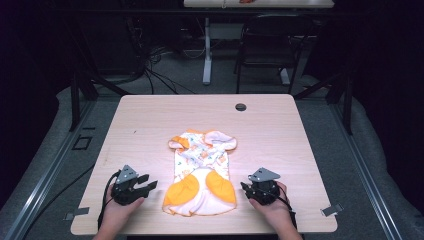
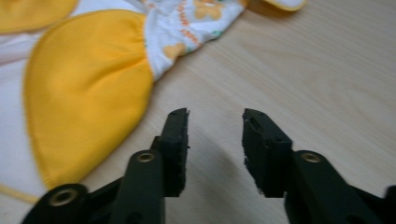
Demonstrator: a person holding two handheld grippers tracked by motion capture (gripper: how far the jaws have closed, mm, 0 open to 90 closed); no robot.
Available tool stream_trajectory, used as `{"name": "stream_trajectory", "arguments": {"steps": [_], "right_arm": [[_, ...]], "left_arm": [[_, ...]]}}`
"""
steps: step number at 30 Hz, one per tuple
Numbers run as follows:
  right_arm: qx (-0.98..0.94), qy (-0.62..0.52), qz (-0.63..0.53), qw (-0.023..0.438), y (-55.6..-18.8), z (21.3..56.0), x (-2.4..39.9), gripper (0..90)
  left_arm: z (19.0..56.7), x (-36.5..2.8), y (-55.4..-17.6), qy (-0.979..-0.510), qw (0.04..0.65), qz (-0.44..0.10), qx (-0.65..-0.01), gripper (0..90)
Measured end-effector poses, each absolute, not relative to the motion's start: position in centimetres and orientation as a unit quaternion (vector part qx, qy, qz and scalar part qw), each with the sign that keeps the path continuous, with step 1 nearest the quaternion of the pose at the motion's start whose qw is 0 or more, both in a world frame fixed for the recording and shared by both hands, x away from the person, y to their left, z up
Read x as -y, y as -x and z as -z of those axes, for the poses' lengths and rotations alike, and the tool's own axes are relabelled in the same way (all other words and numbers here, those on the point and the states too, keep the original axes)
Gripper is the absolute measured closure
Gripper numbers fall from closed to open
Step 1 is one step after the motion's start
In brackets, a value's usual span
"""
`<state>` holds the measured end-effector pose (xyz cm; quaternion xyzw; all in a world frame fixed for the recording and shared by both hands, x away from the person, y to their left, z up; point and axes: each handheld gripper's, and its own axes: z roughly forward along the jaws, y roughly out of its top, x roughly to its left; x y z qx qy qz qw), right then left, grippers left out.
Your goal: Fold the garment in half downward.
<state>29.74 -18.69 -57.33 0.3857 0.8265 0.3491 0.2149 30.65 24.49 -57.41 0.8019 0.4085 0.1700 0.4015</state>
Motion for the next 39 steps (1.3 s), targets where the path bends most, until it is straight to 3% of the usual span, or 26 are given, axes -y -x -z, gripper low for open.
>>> {"name": "stream_trajectory", "arguments": {"steps": [18, 21, 28, 39], "right_arm": [[-0.834, -0.374, -0.379, 0.145, -29.4, 56.4, 17.0, 89.4], [-0.834, -0.370, -0.390, 0.126, -29.9, 56.0, 16.2, 90.0], [-0.855, -0.346, -0.362, 0.131, -30.7, 56.8, 14.2, 89.8], [-0.867, -0.332, -0.355, 0.111, -30.3, 57.5, 14.4, 89.7]], "left_arm": [[56.8, -21.1, -30.3, -0.829, 0.410, -0.125, -0.359, 88.9], [56.6, -20.3, -30.6, -0.834, 0.409, -0.121, -0.350, 89.7], [57.3, -18.3, -31.7, -0.846, 0.394, -0.110, -0.341, 89.9], [58.1, -18.4, -31.0, -0.852, 0.391, -0.093, -0.335, 89.9]]}}
